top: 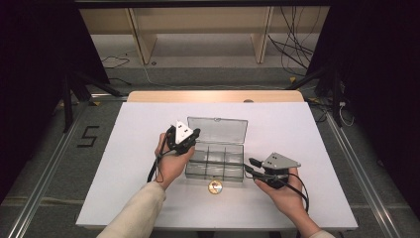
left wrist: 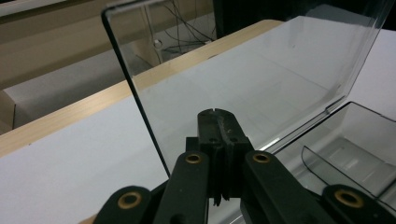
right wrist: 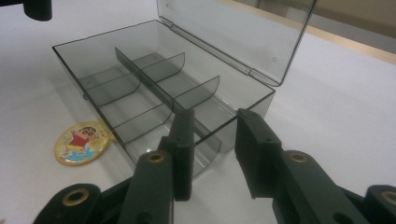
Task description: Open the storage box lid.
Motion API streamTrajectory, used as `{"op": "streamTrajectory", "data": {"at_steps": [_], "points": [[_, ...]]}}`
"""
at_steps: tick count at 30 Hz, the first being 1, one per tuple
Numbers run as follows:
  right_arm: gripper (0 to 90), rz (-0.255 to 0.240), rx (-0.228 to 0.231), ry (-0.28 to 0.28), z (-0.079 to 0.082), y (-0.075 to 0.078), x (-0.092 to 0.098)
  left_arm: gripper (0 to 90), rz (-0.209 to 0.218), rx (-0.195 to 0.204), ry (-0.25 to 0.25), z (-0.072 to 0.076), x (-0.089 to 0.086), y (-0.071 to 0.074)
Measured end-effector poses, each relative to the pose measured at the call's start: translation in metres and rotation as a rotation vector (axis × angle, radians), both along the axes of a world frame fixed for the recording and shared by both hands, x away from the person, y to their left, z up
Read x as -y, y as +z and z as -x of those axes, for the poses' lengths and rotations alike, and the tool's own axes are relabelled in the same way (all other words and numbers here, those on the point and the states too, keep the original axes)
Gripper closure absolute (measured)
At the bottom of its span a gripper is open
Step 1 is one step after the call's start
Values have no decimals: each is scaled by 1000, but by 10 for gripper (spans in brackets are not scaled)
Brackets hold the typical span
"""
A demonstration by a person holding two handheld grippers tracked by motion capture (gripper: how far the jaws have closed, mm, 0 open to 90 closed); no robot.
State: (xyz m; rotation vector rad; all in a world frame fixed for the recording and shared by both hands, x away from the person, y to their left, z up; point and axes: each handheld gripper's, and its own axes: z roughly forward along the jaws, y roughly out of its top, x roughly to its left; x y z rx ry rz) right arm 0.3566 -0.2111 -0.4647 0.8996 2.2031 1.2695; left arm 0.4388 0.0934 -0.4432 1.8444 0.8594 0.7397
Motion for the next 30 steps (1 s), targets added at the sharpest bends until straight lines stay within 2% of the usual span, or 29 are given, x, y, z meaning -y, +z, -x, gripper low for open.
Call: {"op": "streamTrajectory", "data": {"at_steps": [3,9,13,17,19,21,24,26,30], "points": [[678,-1,0,1,0,0,0,891,-19,-22,6,-6,0,-4],[672,-1,-4,3,0,0,0,877,-29,-48,16,-12,-4,-9],[660,-7,-8,7,1,0,0,851,-37,-56,2,-8,-8,-7],[620,-17,-21,13,4,-1,0,780,-37,-75,-18,4,-20,-2],[588,-18,-37,22,5,-2,1,715,-40,-106,-23,10,-28,-1],[561,-16,-45,23,6,-2,1,657,-33,-116,-23,18,-37,-1],[511,-21,-59,34,9,-3,1,530,-4,-155,-26,31,-49,-1],[464,-19,-66,44,11,-4,1,465,4,-172,-23,41,-56,-3],[410,-19,-77,51,17,-5,0,359,52,-222,-34,60,-72,-11]]}}
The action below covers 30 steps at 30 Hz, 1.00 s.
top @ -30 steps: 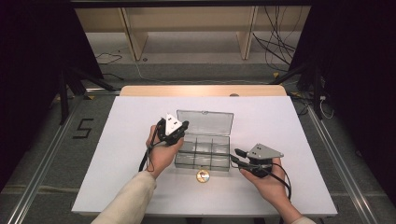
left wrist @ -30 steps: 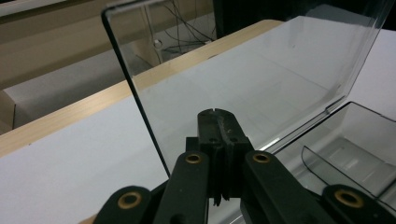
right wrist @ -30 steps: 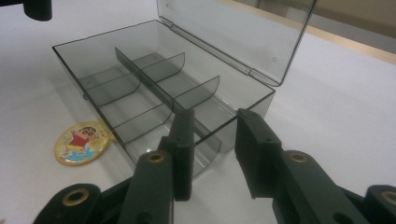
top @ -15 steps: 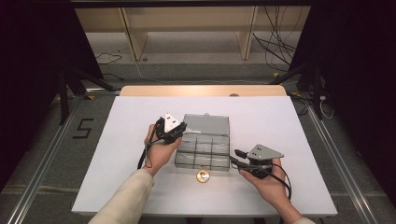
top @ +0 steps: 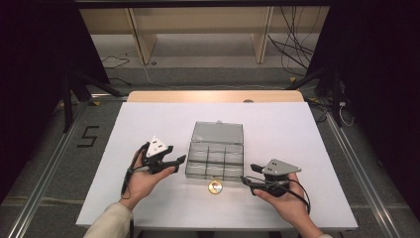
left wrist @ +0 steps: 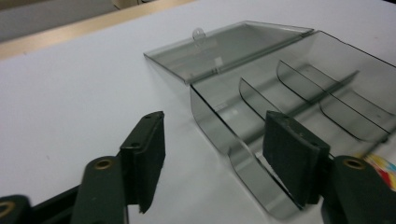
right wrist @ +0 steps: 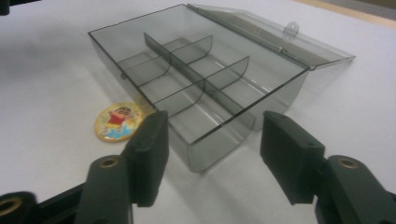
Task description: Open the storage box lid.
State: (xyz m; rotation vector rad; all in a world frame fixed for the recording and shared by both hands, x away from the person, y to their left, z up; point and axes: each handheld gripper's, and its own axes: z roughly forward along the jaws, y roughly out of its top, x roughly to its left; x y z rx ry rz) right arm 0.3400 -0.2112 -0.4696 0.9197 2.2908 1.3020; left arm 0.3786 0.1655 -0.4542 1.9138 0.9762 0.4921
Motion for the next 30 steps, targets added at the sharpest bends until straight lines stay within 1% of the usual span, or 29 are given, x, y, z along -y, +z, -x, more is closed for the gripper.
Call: {"op": "streamTrajectory", "data": {"at_steps": [2,4,7,9,11,14,17,21,25,30], "points": [[400,-8,-6,5,4,0,0,321,13,-17,-1,10,-7,-4],[395,-11,-8,7,9,1,-1,288,7,-20,-10,20,-11,-8],[395,-13,-10,17,17,1,-3,258,-32,-15,-23,33,-15,-14],[395,-17,-13,27,22,0,-5,244,-54,-8,-25,38,-16,-17],[399,-17,-19,37,26,0,-8,239,-45,-9,-24,43,-17,-17],[401,-13,-25,56,29,-1,-14,226,-41,-6,-27,48,-17,-18],[401,-3,-34,79,30,-5,-22,218,-39,-13,-24,51,-17,-19],[401,10,-42,95,29,-8,-29,207,-51,-21,-25,53,-18,-22],[400,14,-45,99,28,-9,-32,200,-44,-17,-23,54,-16,-22],[397,14,-46,95,28,-9,-32,195,-56,-17,-23,55,-17,-22]]}}
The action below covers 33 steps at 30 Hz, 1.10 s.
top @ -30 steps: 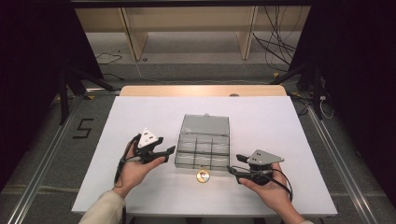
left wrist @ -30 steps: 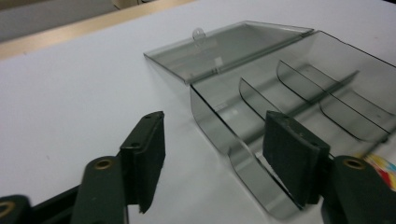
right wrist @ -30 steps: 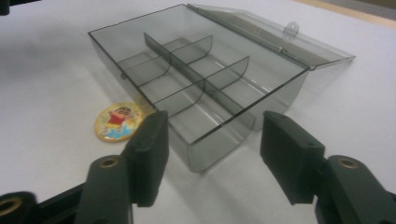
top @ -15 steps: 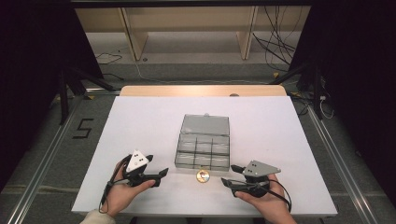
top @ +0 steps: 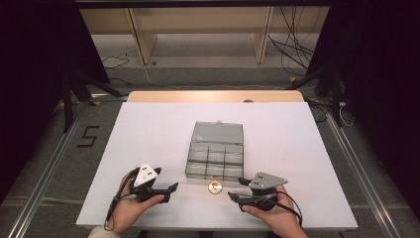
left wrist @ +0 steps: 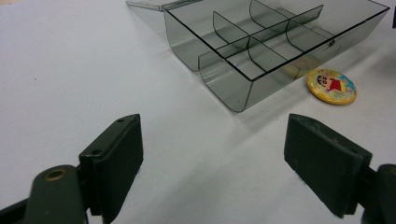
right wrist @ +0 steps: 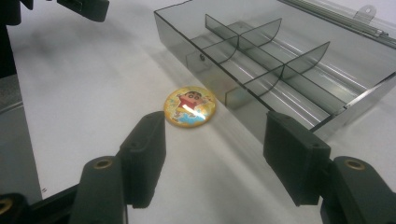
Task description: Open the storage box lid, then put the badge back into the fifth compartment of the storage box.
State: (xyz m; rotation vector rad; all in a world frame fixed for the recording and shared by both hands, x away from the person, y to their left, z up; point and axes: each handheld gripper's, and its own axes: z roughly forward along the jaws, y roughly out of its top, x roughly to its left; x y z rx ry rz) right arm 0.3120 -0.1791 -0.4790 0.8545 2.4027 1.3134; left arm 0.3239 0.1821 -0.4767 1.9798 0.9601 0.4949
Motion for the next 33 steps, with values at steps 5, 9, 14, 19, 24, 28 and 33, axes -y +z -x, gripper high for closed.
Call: {"op": "streamTrajectory", "data": {"at_steps": [5,9,14,19,24,28,33], "points": [[397,4,6,-10,1,0,-1,195,-11,0,-4,0,2,0],[394,6,10,-21,3,1,-6,196,-13,-3,-9,-1,3,-1],[388,6,12,-65,5,2,-16,196,-17,0,-14,-1,4,0],[389,-9,11,-114,7,4,-31,196,-15,9,-4,0,4,0],[388,-1,5,-154,9,-2,-48,195,-9,13,-7,0,7,0],[392,31,10,-187,9,-5,-59,195,-10,12,-3,-2,5,-1],[400,25,-11,-239,8,-5,-68,196,-10,12,19,-4,3,-1]]}}
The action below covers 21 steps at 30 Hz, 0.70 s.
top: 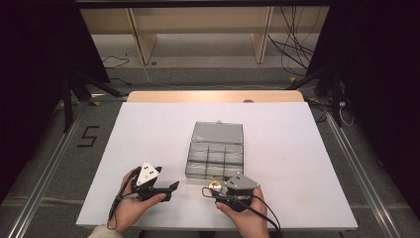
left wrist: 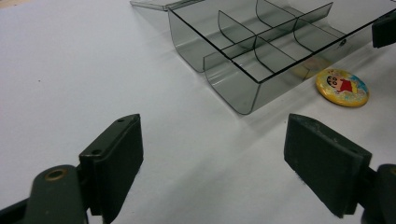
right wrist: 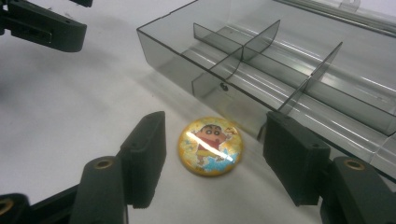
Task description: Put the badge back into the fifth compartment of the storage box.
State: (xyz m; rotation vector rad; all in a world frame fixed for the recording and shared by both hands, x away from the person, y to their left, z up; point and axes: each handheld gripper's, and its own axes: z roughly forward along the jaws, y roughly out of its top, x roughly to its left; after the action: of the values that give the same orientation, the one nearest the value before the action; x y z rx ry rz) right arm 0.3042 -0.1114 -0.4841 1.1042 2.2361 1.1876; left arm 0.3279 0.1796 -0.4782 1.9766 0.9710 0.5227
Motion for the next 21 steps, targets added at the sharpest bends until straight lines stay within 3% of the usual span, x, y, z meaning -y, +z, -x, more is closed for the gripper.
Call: {"op": "streamTrajectory", "data": {"at_steps": [6,11,21], "points": [[378,46,-17,-50,3,-5,-14,197,-7,-3,-4,1,2,0],[339,49,-45,-126,3,-9,-19,197,-9,-1,-1,1,1,-1],[322,81,-65,-183,1,-15,-37,197,-7,-2,1,2,0,-1]]}}
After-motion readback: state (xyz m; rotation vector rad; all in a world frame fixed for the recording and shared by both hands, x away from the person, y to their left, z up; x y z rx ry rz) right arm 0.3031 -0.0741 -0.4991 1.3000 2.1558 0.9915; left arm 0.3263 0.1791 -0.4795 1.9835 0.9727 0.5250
